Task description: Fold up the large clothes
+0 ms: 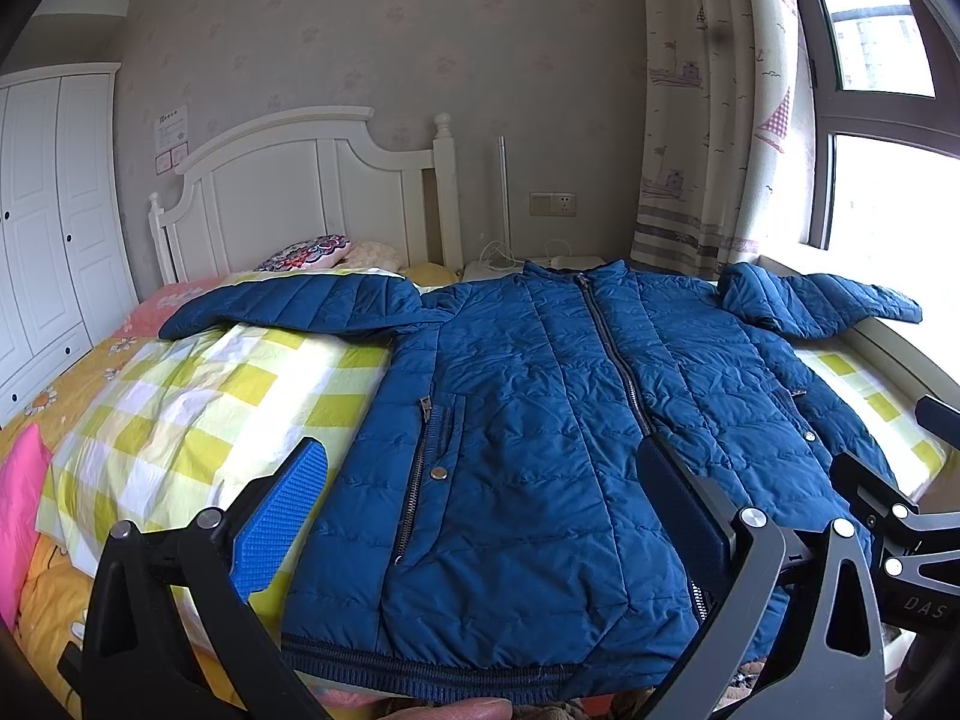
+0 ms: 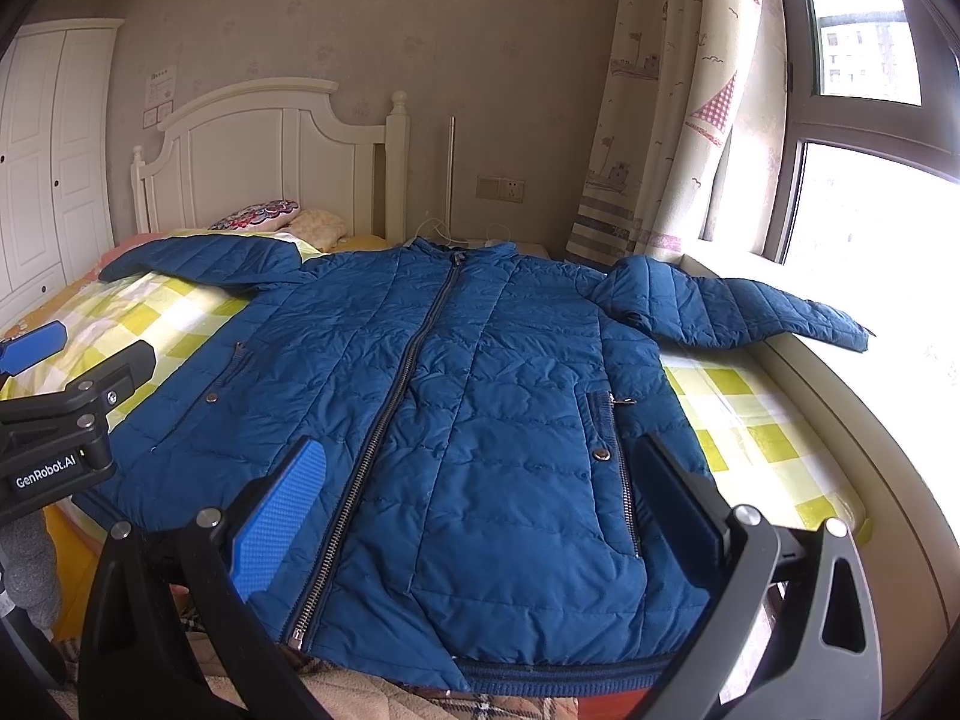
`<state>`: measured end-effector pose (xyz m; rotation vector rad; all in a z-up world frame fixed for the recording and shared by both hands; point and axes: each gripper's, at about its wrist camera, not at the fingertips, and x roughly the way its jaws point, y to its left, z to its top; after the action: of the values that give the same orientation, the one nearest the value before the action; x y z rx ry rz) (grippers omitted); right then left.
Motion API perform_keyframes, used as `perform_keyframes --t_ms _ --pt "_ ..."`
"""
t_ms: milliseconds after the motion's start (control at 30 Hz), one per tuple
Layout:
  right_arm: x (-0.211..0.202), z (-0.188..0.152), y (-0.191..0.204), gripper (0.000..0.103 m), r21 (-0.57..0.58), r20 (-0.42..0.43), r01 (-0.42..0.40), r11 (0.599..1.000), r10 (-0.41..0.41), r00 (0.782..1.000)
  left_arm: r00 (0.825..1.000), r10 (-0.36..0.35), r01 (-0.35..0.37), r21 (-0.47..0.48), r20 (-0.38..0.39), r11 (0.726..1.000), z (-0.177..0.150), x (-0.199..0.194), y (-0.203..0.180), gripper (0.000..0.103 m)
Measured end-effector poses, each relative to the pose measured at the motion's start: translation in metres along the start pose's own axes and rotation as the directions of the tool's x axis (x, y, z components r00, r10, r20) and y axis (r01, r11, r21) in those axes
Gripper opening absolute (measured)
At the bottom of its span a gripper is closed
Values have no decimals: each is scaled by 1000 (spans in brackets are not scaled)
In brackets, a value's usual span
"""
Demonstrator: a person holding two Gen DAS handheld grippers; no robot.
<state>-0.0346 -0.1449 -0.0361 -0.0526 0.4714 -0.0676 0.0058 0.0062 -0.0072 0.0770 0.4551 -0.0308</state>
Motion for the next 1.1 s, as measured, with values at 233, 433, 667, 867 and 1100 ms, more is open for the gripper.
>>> perform_keyframes --t_ms 233,433,667,867,1100 --pt "1 0 0 101 -1 0 -1 1000 1 1000 1000 2 -2 -5 0 1000 0 1 2 99" --pt "0 0 0 101 -1 1 -1 1000 1 1000 1000 5 -5 -10 0 1000 1 0 4 99" --pt "1 0 0 101 3 -5 -1 1000 1 1000 1000 4 -4 -13 -2 1000 0 0 5 99" --pt "11 -5 -6 101 24 -24 -30 999 30 999 998 -17 16 -15 -55 1000 0 12 4 99" --pt "67 7 -51 101 144 -118 -80 986 97 988 962 -87 107 66 -257 992 23 102 -14 99"
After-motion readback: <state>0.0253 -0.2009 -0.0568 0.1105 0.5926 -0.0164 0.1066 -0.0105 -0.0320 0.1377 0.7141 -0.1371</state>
